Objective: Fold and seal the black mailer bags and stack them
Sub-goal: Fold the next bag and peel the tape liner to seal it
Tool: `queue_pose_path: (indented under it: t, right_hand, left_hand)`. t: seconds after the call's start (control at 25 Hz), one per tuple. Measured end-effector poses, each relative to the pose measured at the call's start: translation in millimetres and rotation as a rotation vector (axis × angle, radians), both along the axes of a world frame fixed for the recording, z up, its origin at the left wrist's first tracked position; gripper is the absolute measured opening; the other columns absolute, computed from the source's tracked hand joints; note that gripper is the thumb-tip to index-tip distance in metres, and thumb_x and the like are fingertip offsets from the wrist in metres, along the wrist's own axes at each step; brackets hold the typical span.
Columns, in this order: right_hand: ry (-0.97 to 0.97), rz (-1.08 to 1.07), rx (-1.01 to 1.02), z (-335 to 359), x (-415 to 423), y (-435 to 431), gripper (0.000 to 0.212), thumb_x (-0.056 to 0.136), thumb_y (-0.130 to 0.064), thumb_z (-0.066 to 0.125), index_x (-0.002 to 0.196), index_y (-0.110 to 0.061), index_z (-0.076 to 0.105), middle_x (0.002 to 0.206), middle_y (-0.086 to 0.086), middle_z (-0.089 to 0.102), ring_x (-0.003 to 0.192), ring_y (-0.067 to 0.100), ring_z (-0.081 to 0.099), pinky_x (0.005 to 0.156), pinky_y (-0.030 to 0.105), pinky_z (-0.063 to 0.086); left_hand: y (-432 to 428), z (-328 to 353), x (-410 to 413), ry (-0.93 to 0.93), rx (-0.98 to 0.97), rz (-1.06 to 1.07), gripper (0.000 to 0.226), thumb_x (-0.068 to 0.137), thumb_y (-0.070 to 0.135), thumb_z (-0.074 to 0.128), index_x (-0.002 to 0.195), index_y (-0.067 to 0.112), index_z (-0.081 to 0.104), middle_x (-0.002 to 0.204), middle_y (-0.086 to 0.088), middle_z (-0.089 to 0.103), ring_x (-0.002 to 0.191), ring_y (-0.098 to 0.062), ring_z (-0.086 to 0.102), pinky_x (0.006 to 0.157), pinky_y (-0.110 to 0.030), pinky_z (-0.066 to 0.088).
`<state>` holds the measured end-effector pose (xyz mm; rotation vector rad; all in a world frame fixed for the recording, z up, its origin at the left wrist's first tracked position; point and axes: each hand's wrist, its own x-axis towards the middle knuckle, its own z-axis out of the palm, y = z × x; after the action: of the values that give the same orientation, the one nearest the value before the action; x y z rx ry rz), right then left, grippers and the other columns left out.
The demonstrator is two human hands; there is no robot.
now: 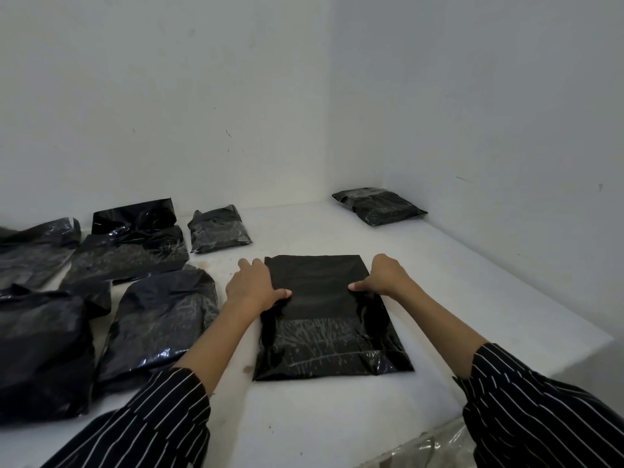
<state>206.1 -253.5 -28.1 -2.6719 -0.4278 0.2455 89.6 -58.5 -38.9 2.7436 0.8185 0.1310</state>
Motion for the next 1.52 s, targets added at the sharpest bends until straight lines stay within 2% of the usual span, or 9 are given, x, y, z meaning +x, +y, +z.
queue_pose_path:
  t: [0.16, 0.28, 0.44, 0.6, 0.76, 0.88, 1.04, 1.28, 1.52]
  right_hand:
    - [0.156, -0.061, 0.217, 8.0, 11.4, -1.1, 0.039, 0.079, -0.008, 0.073, 0.063, -0.009, 0.038, 0.064, 0.005, 0.042, 0.056, 0.015, 0.041, 0.047, 0.021, 0.036]
    - [0.273, -0.130, 0.348, 12.9, 18.7, 1.7, 0.036, 0.082, -0.008, 0.070, 0.061, -0.009, 0.041, 0.057, 0.007, 0.040, 0.047, 0.014, 0.033, 0.035, 0.018, 0.028]
    - [0.309, -0.154, 0.369, 15.2, 30.7, 7.0, 0.037, 0.081, -0.003, 0.070, 0.059, -0.009, 0.041, 0.058, 0.008, 0.039, 0.048, 0.016, 0.031, 0.046, 0.025, 0.027]
    - [0.330, -0.106, 0.501, 20.7, 39.7, 2.4, 0.020, 0.081, 0.009, 0.064, 0.070, -0.003, 0.052, 0.064, 0.010, 0.047, 0.042, 0.014, 0.035, 0.045, 0.022, 0.029]
    - [0.394, -0.109, 0.627, 19.3, 41.1, -1.1, 0.020, 0.085, 0.014, 0.054, 0.076, -0.004, 0.055, 0.070, 0.014, 0.060, 0.035, 0.010, 0.055, 0.041, 0.018, 0.045]
    - [0.483, -0.068, 0.728, 13.9, 40.5, -9.5, 0.016, 0.087, 0.016, 0.048, 0.087, 0.001, 0.056, 0.080, 0.021, 0.064, 0.055, 0.018, 0.069, 0.053, 0.021, 0.056]
    - [0.440, 0.065, 0.791, 4.0, 36.3, -20.4, 0.023, 0.085, 0.016, 0.050, 0.102, 0.004, 0.062, 0.087, 0.017, 0.062, 0.076, 0.026, 0.068, 0.068, 0.028, 0.060]
    - [0.187, 0.206, 0.731, -2.1, 31.4, -27.7, 0.021, 0.081, 0.015, 0.055, 0.083, -0.003, 0.067, 0.084, 0.017, 0.066, 0.076, 0.024, 0.067, 0.071, 0.027, 0.057]
    - [-0.154, 0.309, 0.473, -17.3, 34.1, -29.5, 0.029, 0.074, 0.016, 0.059, 0.078, -0.008, 0.075, 0.087, 0.005, 0.070, 0.082, 0.012, 0.065, 0.079, 0.013, 0.047]
  left_hand:
    - [16.9, -2.8, 10.8, -0.107, -0.112, -0.014, 0.034, 0.086, 0.034, 0.065, 0.083, 0.001, 0.057, 0.098, -0.021, 0.058, 0.092, -0.033, 0.058, 0.070, -0.035, 0.044]
    - [15.9, -1.4, 22.0, -0.195, -0.251, 0.062, 0.045, 0.082, 0.024, 0.070, 0.056, 0.011, 0.036, 0.064, -0.009, 0.048, 0.073, -0.029, 0.054, 0.057, -0.029, 0.036]
    - [23.0, 0.2, 36.6, -0.255, -0.470, 0.174, 0.026, 0.077, 0.014, 0.074, 0.070, 0.001, 0.052, 0.086, -0.019, 0.064, 0.084, -0.033, 0.063, 0.061, -0.031, 0.042]
    - [37.3, 8.8, 39.9, -0.323, -0.661, 0.118, 0.020, 0.080, -0.003, 0.068, 0.064, 0.005, 0.057, 0.060, -0.011, 0.052, 0.048, -0.021, 0.045, 0.047, -0.025, 0.036]
    - [33.9, 17.0, 30.0, -0.350, -0.850, 0.070, 0.023, 0.086, -0.012, 0.055, 0.071, 0.005, 0.052, 0.066, -0.012, 0.055, 0.032, -0.011, 0.049, 0.033, -0.017, 0.036]
    - [34.6, 14.7, 20.4, -0.353, -0.954, -0.007, 0.014, 0.090, -0.011, 0.050, 0.085, 0.003, 0.051, 0.077, -0.015, 0.056, 0.047, -0.016, 0.062, 0.042, -0.019, 0.051]
    - [39.4, 7.4, 9.6, -0.390, -0.907, -0.171, 0.015, 0.089, -0.007, 0.054, 0.101, 0.001, 0.059, 0.082, -0.013, 0.059, 0.068, -0.020, 0.061, 0.057, -0.022, 0.055]
    - [40.7, 1.8, 4.3, -0.506, -0.705, -0.316, 0.021, 0.081, -0.008, 0.063, 0.084, 0.011, 0.072, 0.080, -0.004, 0.069, 0.075, -0.016, 0.066, 0.070, -0.022, 0.057]
    - [39.3, -13.0, 4.4, -0.509, -0.233, -0.407, 0.028, 0.075, -0.011, 0.063, 0.081, 0.013, 0.077, 0.085, 0.000, 0.067, 0.083, -0.015, 0.063, 0.080, -0.028, 0.051]
